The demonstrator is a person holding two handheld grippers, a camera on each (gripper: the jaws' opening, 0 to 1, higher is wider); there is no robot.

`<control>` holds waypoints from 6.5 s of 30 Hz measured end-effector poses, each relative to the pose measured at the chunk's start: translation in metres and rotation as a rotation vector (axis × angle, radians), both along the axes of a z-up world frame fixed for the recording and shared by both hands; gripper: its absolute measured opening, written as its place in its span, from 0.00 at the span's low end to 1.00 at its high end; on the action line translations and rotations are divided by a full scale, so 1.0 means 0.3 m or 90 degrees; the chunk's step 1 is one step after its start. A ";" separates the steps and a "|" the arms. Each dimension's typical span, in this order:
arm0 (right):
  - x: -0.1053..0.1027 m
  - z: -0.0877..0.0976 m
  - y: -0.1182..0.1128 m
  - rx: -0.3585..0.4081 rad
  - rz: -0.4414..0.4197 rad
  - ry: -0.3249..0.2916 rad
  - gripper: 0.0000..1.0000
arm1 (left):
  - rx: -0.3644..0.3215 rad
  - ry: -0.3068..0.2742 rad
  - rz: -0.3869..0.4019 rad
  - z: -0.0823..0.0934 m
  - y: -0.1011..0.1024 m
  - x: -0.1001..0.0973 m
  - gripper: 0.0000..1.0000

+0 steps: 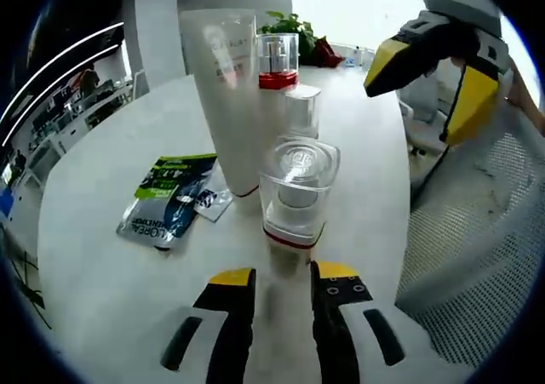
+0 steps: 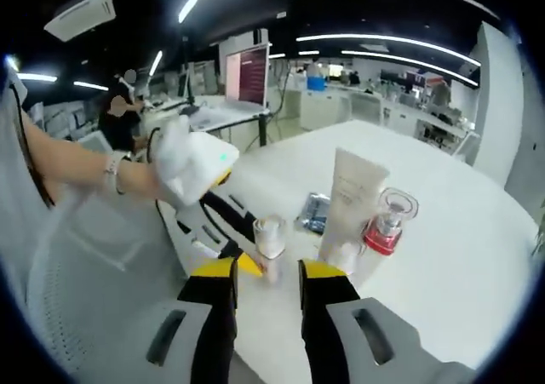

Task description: Arrange the skincare products in the storage area until every visible bottle or jar stands upright without overlapping.

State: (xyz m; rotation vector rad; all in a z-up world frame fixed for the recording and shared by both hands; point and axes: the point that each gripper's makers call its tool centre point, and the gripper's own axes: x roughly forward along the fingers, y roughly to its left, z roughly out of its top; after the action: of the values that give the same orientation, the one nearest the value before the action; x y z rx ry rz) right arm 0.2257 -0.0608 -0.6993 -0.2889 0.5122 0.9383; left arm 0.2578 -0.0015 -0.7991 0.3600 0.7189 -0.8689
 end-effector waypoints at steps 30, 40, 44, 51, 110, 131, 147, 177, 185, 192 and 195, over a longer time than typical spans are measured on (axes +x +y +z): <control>0.012 -0.047 -0.067 -0.049 -0.041 -0.001 0.34 | 0.039 -0.014 -0.024 -0.046 -0.035 0.022 0.15; 0.013 -0.055 -0.075 -0.062 -0.042 -0.001 0.34 | 0.038 -0.018 -0.030 -0.051 -0.065 0.058 0.16; 0.015 -0.059 -0.079 -0.068 -0.043 -0.002 0.36 | 0.035 -0.018 -0.027 -0.050 -0.085 0.069 0.15; 0.015 -0.062 -0.078 -0.071 -0.039 -0.002 0.36 | 0.038 -0.023 -0.028 -0.050 -0.105 0.086 0.14; 0.035 -0.092 -0.146 -0.103 -0.093 0.022 0.32 | 0.000 -0.001 -0.055 -0.016 -0.172 0.036 0.14; 0.031 -0.114 -0.162 -0.148 -0.087 0.018 0.30 | -0.085 0.025 -0.060 -0.018 -0.318 0.024 0.16; 0.031 -0.117 -0.160 -0.151 -0.081 0.016 0.30 | -0.112 0.029 -0.049 -0.013 -0.360 0.019 0.19; 0.038 -0.100 -0.160 -0.148 -0.086 -0.001 0.33 | -0.098 0.019 -0.053 0.065 -0.266 -0.023 0.19; 0.045 -0.086 -0.154 -0.137 -0.089 -0.013 0.38 | -0.088 0.001 -0.026 0.125 -0.177 -0.035 0.23; 0.060 -0.067 -0.149 -0.124 -0.096 -0.030 0.47 | -0.071 -0.017 -0.002 0.146 -0.097 -0.047 0.31; 0.069 -0.060 -0.153 -0.122 -0.104 -0.039 0.53 | -0.075 -0.028 0.023 0.175 -0.058 -0.044 0.36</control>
State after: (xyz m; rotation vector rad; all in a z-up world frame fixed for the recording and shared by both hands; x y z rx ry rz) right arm 0.2464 -0.1066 -0.7172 -0.4406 0.5620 0.7214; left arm 0.2446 -0.0189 -0.7467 0.2600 0.6295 -0.8626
